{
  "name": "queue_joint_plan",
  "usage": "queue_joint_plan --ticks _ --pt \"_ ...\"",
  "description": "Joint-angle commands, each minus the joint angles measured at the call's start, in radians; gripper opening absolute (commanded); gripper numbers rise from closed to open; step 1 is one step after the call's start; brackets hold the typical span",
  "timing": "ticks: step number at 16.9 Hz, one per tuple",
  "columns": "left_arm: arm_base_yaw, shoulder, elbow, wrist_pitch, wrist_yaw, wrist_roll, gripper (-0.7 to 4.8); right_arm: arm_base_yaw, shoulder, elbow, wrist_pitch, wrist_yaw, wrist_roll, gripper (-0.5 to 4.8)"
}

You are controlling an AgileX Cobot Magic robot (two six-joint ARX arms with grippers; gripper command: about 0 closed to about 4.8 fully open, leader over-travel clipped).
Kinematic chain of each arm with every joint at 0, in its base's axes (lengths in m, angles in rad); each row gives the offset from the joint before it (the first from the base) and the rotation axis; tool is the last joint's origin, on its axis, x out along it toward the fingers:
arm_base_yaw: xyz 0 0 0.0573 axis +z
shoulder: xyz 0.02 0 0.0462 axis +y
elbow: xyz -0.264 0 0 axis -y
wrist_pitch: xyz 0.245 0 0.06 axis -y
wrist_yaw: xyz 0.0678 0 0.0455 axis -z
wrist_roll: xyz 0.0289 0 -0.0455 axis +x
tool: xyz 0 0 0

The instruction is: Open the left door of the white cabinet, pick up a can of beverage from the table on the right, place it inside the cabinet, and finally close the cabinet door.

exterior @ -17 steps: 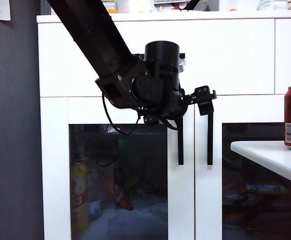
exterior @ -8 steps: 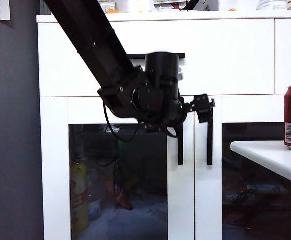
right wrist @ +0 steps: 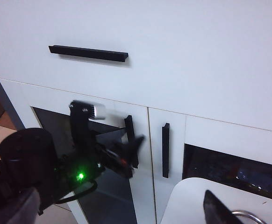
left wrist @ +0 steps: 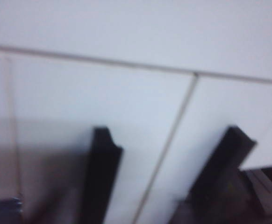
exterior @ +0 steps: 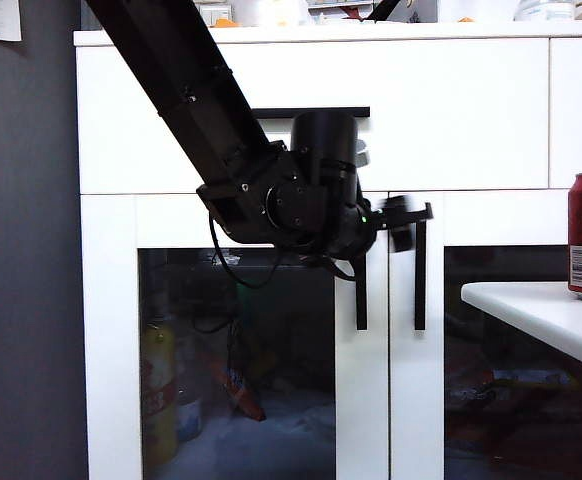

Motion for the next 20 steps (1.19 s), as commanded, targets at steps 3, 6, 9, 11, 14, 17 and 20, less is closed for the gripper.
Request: queue_joint_plan --ticks 3,6,9,11,14,17,20 --pt "-0.017 -0.006 0.006 0.028 0.013 0.002 -0.06 0.0 -0.002 0.001 0.018 -0.003 0.003 4.79" --pt "-0.031 -0.006 0.006 0.029 0.024 0.002 -0.06 -0.009 -0.002 0.002 0.019 -0.001 0.003 4.79" --pt "-0.036 -0.006 0.005 0.015 0.027 0.002 -0.05 -0.011 -0.003 0.002 0.062 -0.001 0.002 4.79" --pt "-0.036 -0.006 0.005 0.005 0.027 0.002 -0.05 -0.011 -0.008 0.003 0.098 -0.002 0.003 4.79" --pt "-0.036 -0.006 0.005 0.006 0.027 0.002 -0.05 -0.01 -0.015 0.003 0.117 -0.004 0.003 4.79" --pt "-0.036 -0.006 0.005 0.005 0.027 0.002 -0.05 -0.008 -0.015 0.003 0.108 -0.004 0.032 4.79" --pt "-0.036 -0.006 0.005 0.005 0.027 0.002 -0.05 -0.005 -0.016 0.003 0.106 0.0 0.071 4.79"
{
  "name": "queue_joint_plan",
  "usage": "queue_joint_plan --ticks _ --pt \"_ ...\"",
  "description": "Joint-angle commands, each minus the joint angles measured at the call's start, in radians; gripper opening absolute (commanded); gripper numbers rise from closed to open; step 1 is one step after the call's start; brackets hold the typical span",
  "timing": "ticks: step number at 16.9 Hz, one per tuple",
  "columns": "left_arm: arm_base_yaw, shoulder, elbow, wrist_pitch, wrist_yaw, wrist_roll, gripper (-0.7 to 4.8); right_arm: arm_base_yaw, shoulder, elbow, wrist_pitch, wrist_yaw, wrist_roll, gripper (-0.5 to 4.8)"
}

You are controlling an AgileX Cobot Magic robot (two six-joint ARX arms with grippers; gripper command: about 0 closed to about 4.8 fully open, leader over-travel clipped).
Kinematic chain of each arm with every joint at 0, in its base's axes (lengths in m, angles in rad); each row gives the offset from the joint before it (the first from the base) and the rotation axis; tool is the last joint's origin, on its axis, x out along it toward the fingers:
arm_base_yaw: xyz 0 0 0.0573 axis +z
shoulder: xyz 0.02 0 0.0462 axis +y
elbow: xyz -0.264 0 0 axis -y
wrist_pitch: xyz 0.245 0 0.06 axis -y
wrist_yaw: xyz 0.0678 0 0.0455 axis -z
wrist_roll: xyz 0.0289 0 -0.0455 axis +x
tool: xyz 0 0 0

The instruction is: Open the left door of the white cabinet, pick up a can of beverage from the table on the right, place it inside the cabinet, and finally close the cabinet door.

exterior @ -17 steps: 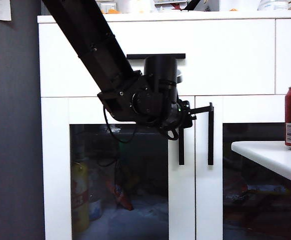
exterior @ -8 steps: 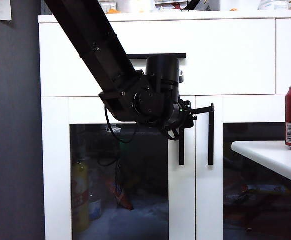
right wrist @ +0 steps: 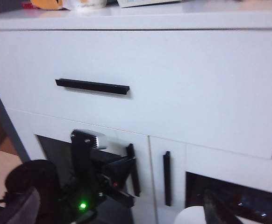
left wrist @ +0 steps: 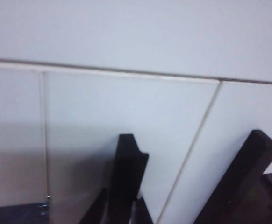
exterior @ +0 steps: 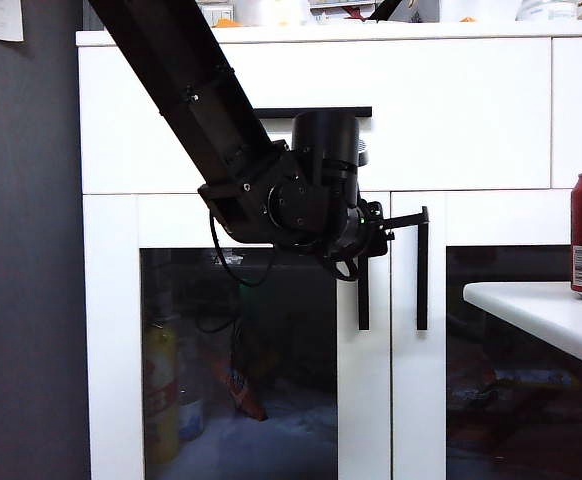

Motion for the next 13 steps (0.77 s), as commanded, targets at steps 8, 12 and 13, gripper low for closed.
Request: queue_joint_plan --ticks 8,12,13 --pt "-0.023 -0.005 0.005 -0.009 0.053 -0.029 -0.05 0.002 -0.008 0.003 0.011 0.003 0.029 4.79" --pt "-0.022 -0.005 0.005 -0.008 0.019 -0.03 -0.05 0.002 -0.008 0.003 0.011 0.003 0.029 4.79" --pt "-0.022 -0.005 0.005 -0.009 -0.021 -0.03 -0.05 0.002 -0.008 0.003 0.011 0.003 0.029 4.79"
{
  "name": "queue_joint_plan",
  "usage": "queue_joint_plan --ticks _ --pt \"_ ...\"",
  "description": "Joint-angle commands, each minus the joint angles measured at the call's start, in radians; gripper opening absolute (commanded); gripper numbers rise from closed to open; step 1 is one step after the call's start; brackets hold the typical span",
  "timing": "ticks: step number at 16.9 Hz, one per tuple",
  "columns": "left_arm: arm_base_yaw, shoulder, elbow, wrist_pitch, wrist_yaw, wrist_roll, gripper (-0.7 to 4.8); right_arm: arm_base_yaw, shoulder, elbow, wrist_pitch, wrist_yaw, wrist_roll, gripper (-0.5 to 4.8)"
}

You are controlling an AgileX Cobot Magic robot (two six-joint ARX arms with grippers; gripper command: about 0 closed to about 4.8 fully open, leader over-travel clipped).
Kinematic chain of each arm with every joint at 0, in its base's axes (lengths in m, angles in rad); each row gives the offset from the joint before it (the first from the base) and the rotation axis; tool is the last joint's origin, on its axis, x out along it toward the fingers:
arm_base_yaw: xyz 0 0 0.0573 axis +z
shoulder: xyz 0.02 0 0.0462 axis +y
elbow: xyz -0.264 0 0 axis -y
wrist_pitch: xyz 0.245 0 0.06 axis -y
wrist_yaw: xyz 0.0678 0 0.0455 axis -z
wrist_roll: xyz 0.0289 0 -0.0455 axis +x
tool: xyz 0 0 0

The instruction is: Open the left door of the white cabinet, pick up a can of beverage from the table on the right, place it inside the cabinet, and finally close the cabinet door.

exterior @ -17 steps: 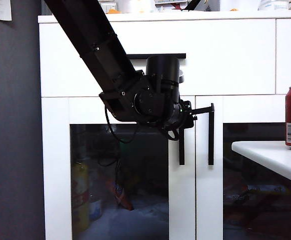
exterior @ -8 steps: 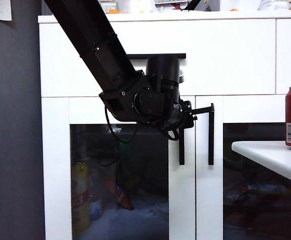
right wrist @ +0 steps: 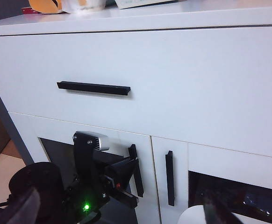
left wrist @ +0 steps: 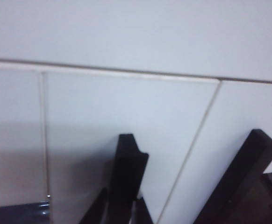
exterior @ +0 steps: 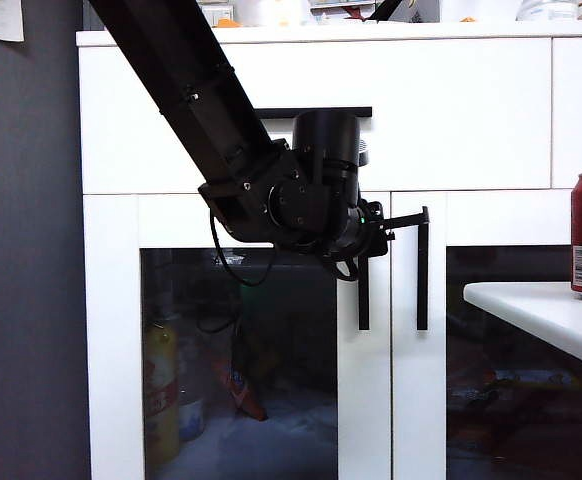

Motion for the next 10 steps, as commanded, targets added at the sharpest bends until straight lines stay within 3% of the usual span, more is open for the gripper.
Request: queue_joint_plan --ticks 1,6,10 --pt "-0.021 -0.004 0.005 -0.001 -0.063 -0.029 -0.05 0.001 -0.004 0.003 0.013 0.001 0.005 4.79" --pt "-0.016 -0.004 0.005 0.0 -0.212 -0.029 -0.05 0.001 -0.004 0.002 0.014 0.001 0.005 4.79" --pt "-0.021 -0.004 0.006 -0.001 -0.204 -0.029 -0.05 0.001 -0.004 0.002 0.013 0.0 0.005 4.79"
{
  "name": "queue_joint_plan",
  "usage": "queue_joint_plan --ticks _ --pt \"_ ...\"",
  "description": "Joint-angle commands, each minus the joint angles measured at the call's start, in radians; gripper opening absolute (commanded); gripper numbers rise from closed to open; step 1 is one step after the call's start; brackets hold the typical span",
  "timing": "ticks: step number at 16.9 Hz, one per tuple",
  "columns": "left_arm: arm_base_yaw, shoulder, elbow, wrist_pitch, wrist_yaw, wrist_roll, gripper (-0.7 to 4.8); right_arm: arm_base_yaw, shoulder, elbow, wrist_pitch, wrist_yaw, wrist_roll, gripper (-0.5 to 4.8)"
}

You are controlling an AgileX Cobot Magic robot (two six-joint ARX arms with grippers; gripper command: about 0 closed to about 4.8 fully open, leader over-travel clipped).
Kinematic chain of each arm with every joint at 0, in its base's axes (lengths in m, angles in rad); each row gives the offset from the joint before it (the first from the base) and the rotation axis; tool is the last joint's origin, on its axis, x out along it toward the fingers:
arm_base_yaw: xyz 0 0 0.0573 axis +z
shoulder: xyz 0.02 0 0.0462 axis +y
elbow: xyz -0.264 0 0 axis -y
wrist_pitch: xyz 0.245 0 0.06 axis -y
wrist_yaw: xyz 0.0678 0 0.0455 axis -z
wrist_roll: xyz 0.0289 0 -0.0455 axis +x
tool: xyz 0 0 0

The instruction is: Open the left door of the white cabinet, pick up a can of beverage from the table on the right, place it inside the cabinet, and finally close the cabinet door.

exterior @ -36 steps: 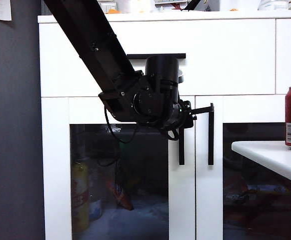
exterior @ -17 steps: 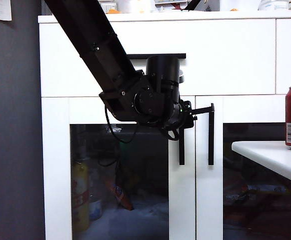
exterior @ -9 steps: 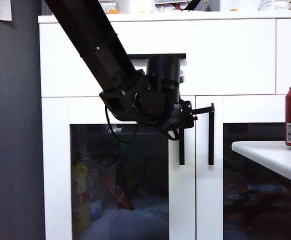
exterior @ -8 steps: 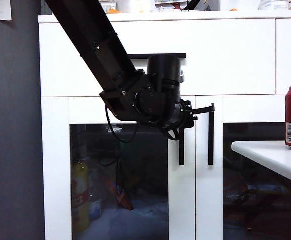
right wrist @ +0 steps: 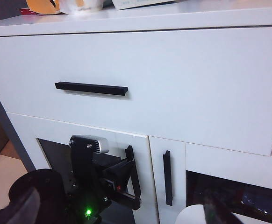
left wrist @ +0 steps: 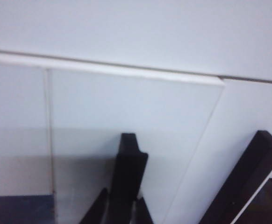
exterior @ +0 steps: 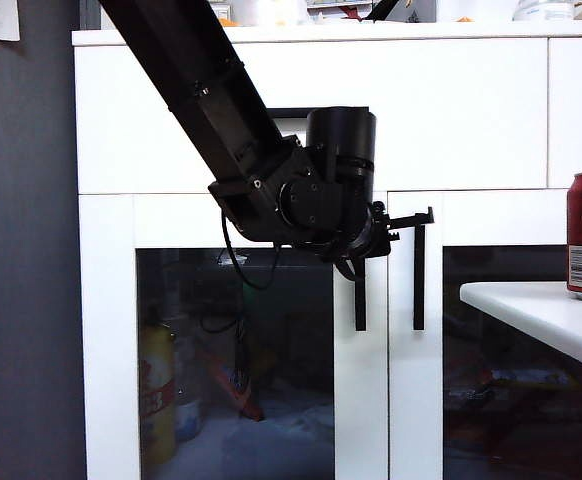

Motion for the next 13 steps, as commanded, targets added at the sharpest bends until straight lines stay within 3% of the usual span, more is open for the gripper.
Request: queue_joint_plan --ticks 1,13 --pt "-0.002 -0.004 0.003 0.006 -0.038 -0.029 -0.05 0.002 -0.002 0.002 0.013 0.001 0.005 4.79" --pt "-0.057 -0.006 0.0 -0.002 -0.037 -0.029 -0.05 0.002 0.006 0.002 -0.058 -0.001 0.003 4.79"
